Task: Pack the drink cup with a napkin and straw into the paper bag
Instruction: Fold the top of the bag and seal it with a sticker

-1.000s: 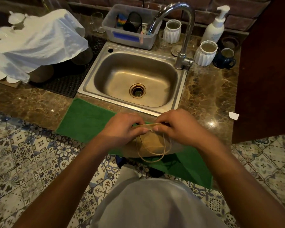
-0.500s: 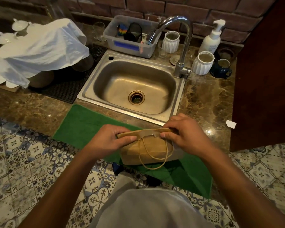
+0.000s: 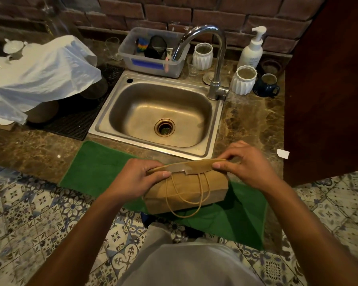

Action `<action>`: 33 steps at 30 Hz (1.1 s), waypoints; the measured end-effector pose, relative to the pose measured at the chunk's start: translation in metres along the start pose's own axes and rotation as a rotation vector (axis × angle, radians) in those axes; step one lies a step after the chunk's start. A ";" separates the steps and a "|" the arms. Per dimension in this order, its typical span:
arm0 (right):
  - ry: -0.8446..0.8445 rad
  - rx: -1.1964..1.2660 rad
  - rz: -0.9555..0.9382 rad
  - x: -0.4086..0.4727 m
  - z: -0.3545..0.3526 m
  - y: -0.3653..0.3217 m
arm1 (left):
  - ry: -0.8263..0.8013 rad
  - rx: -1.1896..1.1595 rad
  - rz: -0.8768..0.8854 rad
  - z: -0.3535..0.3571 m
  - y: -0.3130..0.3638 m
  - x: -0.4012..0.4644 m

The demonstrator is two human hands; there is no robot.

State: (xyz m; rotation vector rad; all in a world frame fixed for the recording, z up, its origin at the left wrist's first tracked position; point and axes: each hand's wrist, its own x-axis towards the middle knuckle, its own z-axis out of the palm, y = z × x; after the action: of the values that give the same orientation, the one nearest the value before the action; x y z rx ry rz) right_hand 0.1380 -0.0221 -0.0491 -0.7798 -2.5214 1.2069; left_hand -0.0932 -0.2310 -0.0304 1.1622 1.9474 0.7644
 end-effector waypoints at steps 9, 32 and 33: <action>0.298 0.222 0.356 0.000 -0.017 0.052 | 0.183 -0.092 -0.017 0.012 0.010 0.010; 0.504 0.066 1.113 -0.020 -0.044 0.226 | 0.261 -0.033 -0.061 0.022 0.031 0.012; 0.503 0.089 1.122 -0.020 -0.045 0.227 | 0.261 -0.033 -0.067 0.022 0.030 0.011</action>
State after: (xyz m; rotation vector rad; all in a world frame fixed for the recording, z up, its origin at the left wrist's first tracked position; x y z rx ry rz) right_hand 0.2558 0.1132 -0.1967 -2.2650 -1.5367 1.1051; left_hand -0.0645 -0.2057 -0.0221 1.0126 2.1657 0.9474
